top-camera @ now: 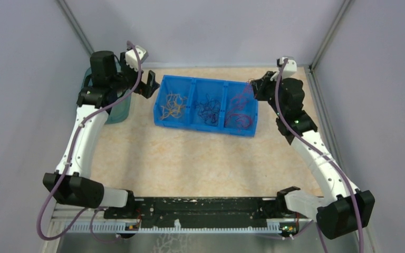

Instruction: Untangle the cables

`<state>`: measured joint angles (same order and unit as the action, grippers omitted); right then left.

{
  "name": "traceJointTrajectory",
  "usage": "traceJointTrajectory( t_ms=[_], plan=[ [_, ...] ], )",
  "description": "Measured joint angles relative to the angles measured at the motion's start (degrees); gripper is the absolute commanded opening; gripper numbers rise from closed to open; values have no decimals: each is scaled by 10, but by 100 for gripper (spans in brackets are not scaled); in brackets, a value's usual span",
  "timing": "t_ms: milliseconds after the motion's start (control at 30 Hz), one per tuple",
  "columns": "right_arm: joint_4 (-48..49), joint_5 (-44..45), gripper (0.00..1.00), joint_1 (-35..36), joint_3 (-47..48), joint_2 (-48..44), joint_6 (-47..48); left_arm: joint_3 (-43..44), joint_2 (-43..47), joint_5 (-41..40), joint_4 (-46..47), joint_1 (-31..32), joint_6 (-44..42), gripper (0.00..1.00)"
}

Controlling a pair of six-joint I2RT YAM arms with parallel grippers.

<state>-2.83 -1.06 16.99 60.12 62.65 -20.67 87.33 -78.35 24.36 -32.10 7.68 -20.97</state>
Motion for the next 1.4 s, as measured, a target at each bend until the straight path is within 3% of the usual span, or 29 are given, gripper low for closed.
traceJointTrajectory(
  t_ms=[567, 1233, 1333, 1400],
  plan=[
    [-16, 72, 0, -30, 34, 97, 27, -46, -35, -20, 39, -45, 17, 99],
    [-10, 69, 0, -48, 93, 212, 48, -112, -31, 12, 52, -50, 36, 99],
    [-7, 52, 19, -42, 93, 228, 45, -116, -22, 18, 52, -50, 36, 99],
    [-3, 46, 39, -36, 93, 242, 42, -121, -13, 24, 52, -53, 37, 99]
  ],
)
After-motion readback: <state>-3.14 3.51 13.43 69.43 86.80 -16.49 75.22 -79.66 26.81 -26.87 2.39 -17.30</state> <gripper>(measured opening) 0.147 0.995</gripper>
